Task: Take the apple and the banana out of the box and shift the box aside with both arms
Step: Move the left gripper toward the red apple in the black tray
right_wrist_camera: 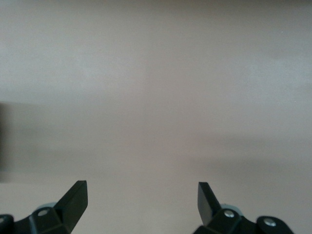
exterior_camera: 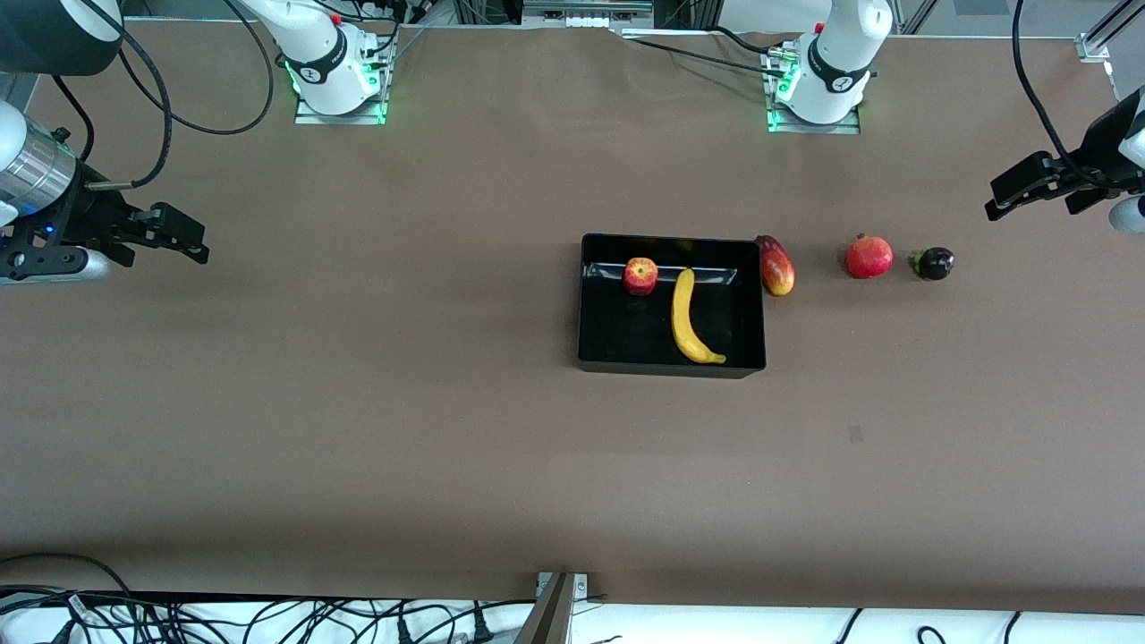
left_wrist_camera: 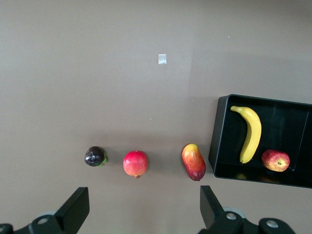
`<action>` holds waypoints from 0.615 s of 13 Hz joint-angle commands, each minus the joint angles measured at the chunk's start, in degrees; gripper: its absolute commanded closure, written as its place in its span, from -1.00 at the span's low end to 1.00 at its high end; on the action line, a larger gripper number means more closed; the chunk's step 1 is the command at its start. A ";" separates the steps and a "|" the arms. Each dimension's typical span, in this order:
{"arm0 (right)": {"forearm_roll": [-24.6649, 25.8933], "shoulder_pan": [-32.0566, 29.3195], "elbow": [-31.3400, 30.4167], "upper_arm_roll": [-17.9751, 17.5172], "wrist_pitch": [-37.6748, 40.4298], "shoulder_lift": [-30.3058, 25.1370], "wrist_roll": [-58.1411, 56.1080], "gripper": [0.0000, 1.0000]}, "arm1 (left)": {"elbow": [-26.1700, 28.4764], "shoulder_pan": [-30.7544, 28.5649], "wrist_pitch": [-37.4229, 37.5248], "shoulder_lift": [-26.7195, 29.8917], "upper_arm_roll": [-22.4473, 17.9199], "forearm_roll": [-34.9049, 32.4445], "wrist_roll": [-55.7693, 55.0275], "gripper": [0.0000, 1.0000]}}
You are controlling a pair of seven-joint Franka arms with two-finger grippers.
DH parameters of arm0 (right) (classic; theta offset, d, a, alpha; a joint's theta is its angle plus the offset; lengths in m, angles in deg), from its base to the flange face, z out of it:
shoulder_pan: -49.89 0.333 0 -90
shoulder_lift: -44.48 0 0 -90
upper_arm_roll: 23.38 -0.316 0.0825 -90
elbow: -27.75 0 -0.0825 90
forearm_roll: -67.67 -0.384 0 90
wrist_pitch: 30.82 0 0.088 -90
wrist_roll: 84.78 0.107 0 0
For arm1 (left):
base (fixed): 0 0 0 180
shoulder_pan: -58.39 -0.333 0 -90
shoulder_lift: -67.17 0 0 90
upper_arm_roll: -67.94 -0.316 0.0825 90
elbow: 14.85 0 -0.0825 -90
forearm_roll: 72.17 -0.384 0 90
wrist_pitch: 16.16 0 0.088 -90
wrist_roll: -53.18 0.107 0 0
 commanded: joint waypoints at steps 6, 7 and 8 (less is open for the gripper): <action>0.32 -0.49 1.03 -0.60 0.04 0.40 0.25 -1.00 | -1.53 0.09 0.94 -0.35 -0.04 0.75 -0.42 -1.00; 0.41 -0.49 1.03 -0.60 -0.13 0.40 0.16 -1.00 | -1.53 0.09 0.94 -0.35 -0.04 0.75 -0.42 -1.00; 0.50 -0.49 1.03 -0.60 -0.66 0.40 -0.01 -1.00 | -1.44 0.09 0.94 -0.35 -0.04 0.75 -0.42 -1.00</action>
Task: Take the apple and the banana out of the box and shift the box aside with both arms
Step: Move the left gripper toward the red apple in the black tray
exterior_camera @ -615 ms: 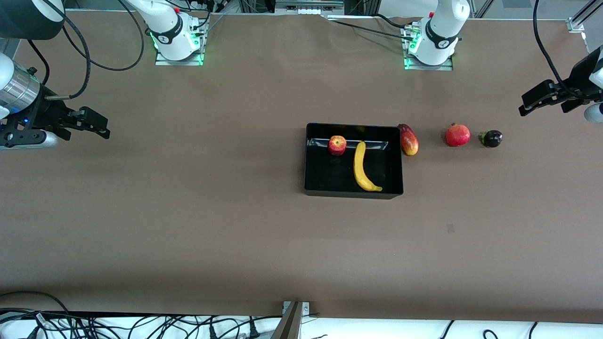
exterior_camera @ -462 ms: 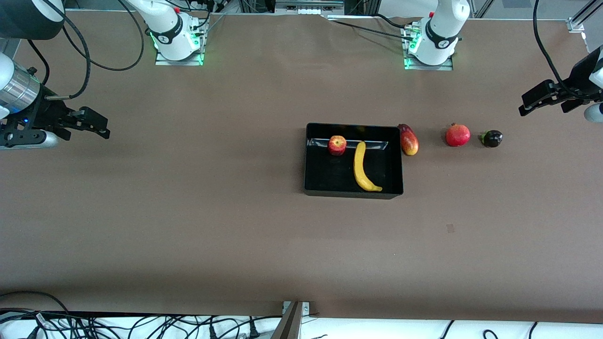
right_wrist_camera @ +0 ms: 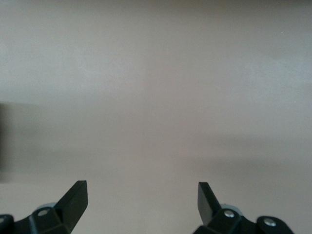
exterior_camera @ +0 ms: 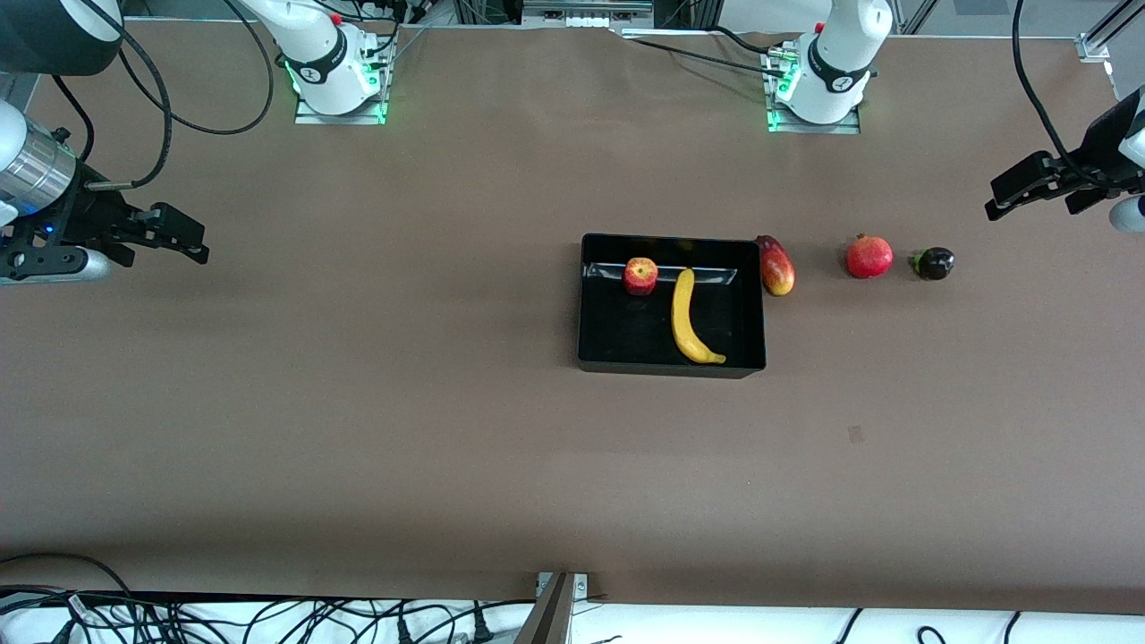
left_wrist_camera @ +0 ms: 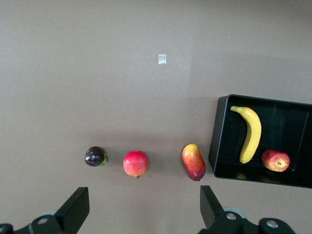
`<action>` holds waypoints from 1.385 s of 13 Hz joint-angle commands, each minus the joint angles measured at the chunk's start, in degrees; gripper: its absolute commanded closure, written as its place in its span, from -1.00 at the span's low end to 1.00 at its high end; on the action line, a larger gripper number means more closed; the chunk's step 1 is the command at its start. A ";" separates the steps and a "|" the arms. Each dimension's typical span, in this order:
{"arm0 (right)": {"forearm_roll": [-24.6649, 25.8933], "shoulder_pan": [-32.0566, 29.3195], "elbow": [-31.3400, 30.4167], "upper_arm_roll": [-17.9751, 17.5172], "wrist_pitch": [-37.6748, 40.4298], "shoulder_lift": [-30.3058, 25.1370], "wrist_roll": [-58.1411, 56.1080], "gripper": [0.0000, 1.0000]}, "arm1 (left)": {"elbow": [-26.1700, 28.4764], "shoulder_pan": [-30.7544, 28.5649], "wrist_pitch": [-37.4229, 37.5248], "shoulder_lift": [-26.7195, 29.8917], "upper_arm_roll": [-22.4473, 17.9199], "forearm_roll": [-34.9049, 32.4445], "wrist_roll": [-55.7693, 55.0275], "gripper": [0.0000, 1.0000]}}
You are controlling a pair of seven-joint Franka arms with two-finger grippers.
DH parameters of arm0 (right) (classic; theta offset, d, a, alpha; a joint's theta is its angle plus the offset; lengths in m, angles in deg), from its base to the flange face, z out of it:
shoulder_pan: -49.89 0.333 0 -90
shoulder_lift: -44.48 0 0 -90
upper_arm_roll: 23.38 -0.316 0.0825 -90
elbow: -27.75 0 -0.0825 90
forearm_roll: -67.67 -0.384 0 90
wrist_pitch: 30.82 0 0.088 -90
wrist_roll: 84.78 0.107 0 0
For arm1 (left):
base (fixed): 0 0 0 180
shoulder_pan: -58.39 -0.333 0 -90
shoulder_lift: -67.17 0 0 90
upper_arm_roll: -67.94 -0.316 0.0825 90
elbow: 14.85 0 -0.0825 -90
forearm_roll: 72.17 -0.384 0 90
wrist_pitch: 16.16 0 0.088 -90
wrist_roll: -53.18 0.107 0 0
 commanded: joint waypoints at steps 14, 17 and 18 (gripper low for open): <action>-0.20 0.30 1.03 -1.04 -2.13 0.49 0.25 -1.00 | 2.26 0.97 -3.43 -2.72 5.04 1.10 -18.11 -1.00; -0.20 -0.04 0.94 -0.60 -1.51 0.57 0.34 -1.00 | 4.03 3.60 -9.76 -6.50 7.95 0.92 -34.55 -1.00; -0.20 -0.22 0.94 -0.60 -1.42 0.58 0.34 -1.00 | 4.12 4.56 -11.52 -8.25 8.56 1.01 -39.56 -1.00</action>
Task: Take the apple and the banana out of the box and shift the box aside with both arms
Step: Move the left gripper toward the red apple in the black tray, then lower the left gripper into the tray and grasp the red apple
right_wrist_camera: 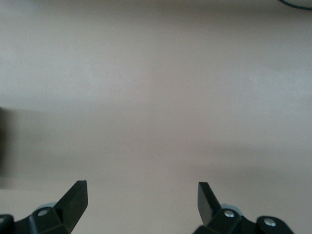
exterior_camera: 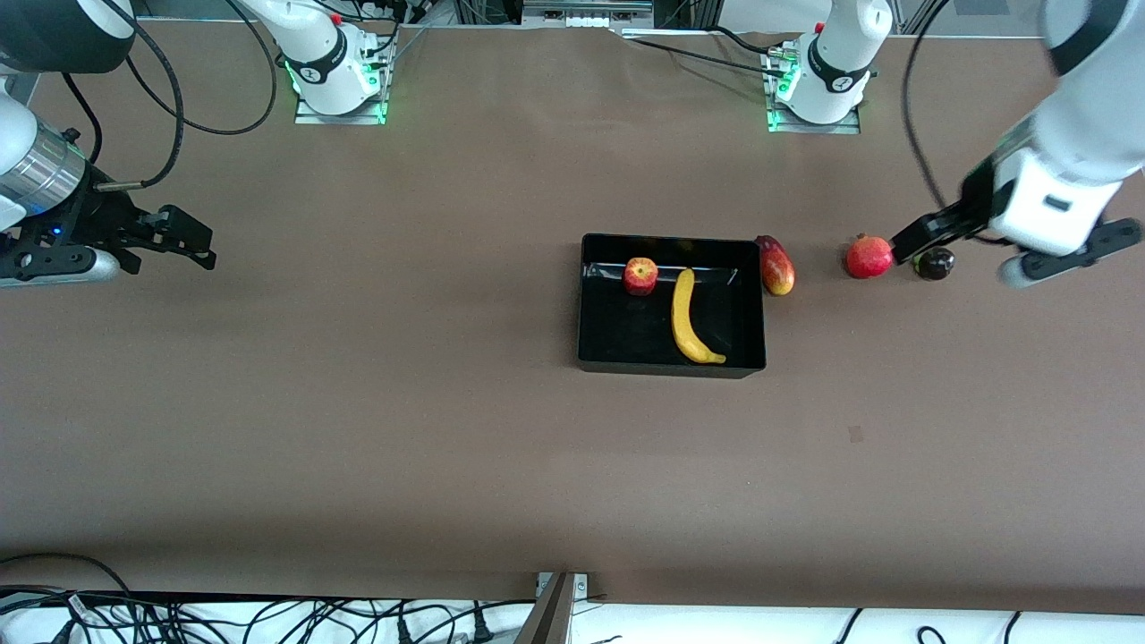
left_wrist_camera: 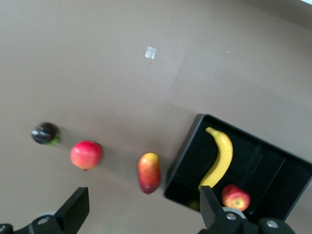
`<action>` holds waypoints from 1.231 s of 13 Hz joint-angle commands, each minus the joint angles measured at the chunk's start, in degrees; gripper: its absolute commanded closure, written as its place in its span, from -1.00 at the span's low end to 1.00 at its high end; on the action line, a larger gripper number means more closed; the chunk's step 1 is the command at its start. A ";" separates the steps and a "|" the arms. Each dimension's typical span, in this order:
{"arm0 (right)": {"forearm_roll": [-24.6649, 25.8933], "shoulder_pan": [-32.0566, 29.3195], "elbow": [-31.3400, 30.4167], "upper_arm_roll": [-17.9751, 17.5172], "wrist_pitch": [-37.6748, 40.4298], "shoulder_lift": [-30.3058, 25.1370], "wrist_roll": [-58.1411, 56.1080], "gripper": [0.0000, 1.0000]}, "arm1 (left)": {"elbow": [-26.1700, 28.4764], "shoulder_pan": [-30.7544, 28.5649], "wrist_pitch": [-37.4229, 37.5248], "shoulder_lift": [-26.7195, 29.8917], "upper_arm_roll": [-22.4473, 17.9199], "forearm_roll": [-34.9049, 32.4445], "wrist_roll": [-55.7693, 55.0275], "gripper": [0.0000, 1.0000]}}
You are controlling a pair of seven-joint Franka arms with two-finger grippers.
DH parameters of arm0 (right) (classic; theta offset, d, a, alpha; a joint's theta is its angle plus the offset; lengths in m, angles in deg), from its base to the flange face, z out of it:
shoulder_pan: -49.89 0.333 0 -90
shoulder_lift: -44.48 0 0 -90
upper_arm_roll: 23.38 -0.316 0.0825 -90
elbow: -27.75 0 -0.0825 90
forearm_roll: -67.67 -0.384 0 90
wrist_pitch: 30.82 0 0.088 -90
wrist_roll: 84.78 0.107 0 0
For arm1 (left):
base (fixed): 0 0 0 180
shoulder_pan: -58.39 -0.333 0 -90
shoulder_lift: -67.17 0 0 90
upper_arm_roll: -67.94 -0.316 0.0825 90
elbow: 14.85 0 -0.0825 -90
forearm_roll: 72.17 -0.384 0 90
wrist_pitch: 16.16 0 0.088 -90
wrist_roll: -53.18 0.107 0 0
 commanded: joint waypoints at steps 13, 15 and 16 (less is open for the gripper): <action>-0.26 -0.42 1.03 -0.03 0.08 0.78 0.24 -1.00 | 0.48 20.67 -22.53 -31.36 2.40 4.96 -28.00 -1.00; -0.26 -0.42 1.03 -0.03 0.00 0.78 0.24 -1.00 | 3.10 21.64 -26.47 -32.07 3.37 4.96 -28.18 -1.00; -0.35 -0.42 1.03 -0.03 0.00 0.78 0.24 -1.00 | 4.60 21.64 -27.89 -31.81 4.16 4.88 -28.27 -1.00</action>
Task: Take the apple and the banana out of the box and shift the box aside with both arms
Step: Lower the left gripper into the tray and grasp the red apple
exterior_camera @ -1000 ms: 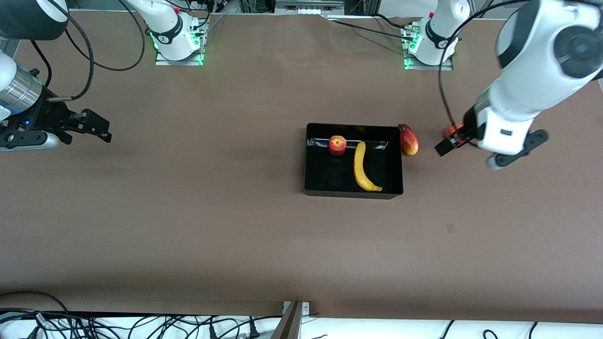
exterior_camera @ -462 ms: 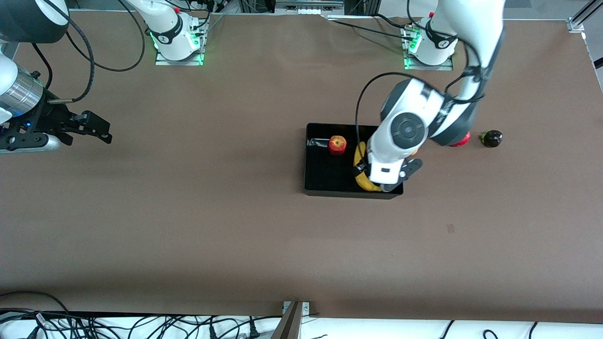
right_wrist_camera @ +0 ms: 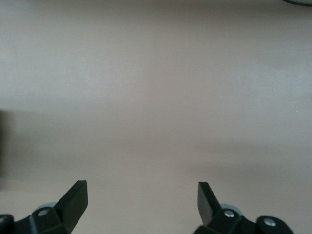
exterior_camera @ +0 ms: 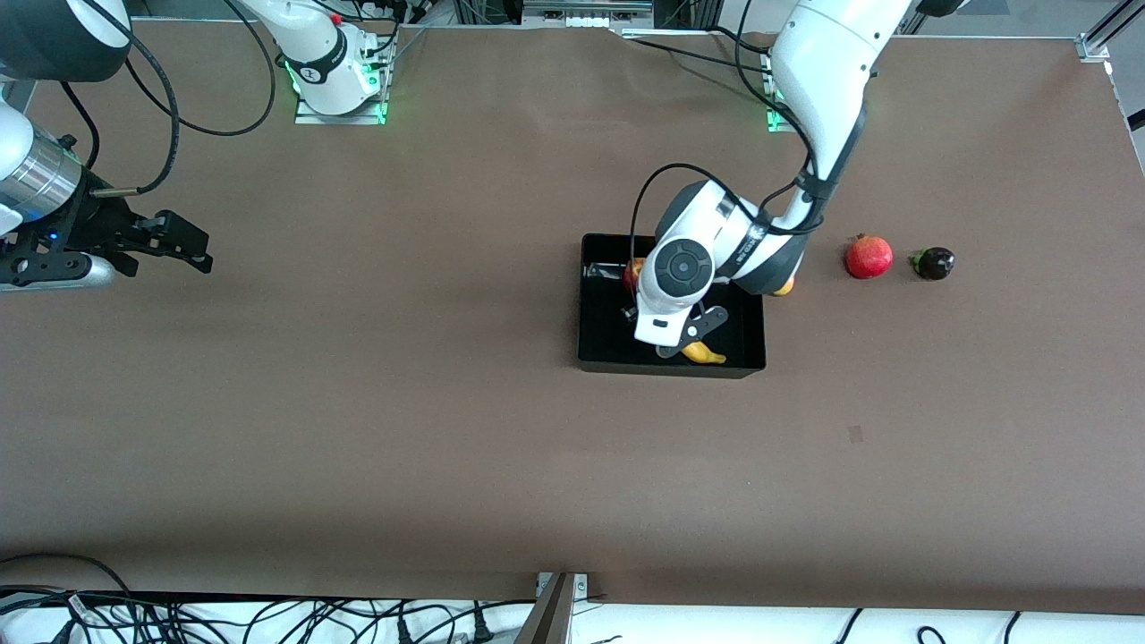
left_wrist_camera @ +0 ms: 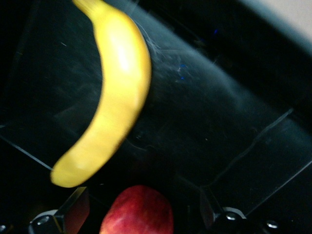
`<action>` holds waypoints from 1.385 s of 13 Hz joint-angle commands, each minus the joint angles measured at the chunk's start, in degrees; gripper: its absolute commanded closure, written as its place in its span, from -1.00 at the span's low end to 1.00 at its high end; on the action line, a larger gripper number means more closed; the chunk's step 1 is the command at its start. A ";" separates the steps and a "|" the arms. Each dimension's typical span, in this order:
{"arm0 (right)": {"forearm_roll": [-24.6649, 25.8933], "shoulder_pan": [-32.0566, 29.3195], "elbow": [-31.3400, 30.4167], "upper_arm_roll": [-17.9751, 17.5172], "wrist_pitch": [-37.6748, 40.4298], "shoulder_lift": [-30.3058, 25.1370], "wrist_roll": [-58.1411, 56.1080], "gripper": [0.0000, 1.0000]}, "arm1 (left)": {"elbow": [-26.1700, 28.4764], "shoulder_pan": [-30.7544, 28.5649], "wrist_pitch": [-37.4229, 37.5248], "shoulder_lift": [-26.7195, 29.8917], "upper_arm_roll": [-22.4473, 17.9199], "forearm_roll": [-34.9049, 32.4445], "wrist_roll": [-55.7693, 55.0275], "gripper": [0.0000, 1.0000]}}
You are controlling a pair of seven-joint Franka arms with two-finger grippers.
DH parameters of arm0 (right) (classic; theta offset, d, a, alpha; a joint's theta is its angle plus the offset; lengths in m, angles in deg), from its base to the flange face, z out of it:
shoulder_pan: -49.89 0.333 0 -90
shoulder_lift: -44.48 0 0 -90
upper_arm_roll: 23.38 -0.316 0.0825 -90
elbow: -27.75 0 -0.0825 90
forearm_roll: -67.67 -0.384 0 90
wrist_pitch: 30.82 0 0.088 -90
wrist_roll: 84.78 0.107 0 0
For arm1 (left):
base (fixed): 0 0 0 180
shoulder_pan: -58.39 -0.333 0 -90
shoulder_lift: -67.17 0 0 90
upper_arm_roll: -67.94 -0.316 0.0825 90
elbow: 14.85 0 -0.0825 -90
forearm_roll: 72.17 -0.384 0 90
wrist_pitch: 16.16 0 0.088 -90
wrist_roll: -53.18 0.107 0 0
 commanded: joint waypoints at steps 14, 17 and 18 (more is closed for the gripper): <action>-0.53 -0.09 0.97 -0.21 -0.01 0.27 0.33 -1.00 | 8.48 -0.22 -4.74 2.80 3.72 0.31 -0.57 1.00; -0.53 0.00 0.97 -0.21 -0.01 0.27 0.33 -1.00 | 8.39 -0.66 -3.43 4.29 3.90 0.22 -0.40 1.00; -0.53 0.17 0.97 -0.21 -0.01 0.27 0.33 -1.00 | 7.95 -1.45 -1.77 5.69 3.90 0.31 -0.05 1.00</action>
